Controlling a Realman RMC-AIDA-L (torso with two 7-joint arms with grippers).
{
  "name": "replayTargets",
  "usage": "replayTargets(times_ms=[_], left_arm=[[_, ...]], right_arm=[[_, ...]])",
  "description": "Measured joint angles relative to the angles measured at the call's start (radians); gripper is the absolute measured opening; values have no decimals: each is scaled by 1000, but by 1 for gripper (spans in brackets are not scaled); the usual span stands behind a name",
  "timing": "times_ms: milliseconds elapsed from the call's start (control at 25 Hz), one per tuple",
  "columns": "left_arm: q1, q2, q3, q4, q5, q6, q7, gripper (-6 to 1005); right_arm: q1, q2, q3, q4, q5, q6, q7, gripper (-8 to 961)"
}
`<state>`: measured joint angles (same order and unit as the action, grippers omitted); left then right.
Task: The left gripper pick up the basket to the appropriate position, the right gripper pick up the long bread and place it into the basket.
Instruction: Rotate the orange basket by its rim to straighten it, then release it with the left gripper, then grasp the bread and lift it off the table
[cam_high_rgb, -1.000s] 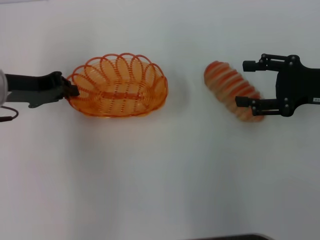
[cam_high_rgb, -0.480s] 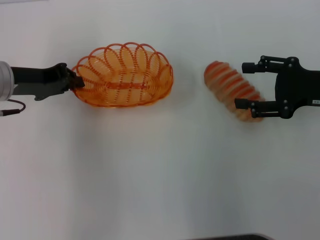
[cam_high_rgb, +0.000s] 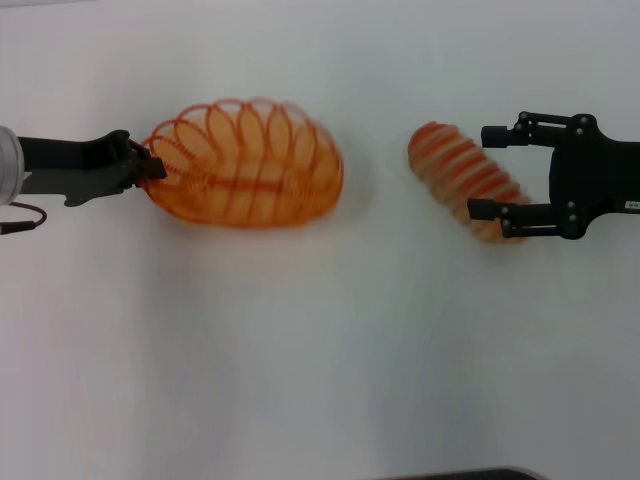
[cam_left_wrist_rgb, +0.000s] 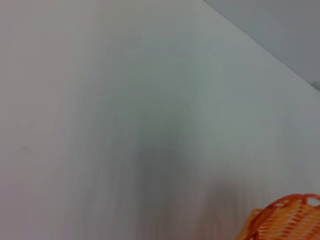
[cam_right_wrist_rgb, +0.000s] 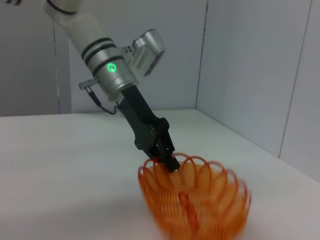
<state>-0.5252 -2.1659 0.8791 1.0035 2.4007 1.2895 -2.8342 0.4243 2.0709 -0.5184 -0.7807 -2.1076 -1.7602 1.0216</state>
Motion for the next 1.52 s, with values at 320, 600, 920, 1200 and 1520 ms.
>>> replayTargets(times_ms=[320, 600, 920, 1200, 1520], left_arm=[[12, 0, -9, 1, 4, 1, -6, 278], [15, 6, -15, 2, 5, 8, -7, 458], [32, 13, -119, 115, -8, 121, 18, 568], [32, 35, -201, 171, -88, 190, 233, 564], [3, 81, -234, 90, -139, 179, 621, 559]], right_arm=[[1, 0, 0, -1, 2, -13, -1, 820], [1, 0, 6, -2, 3, -26, 0, 820], [0, -1, 32, -1, 3, -38, 4, 820], [5, 1, 37, 2, 3, -35, 31, 820], [19, -14, 83, 3, 3, -33, 84, 820]])
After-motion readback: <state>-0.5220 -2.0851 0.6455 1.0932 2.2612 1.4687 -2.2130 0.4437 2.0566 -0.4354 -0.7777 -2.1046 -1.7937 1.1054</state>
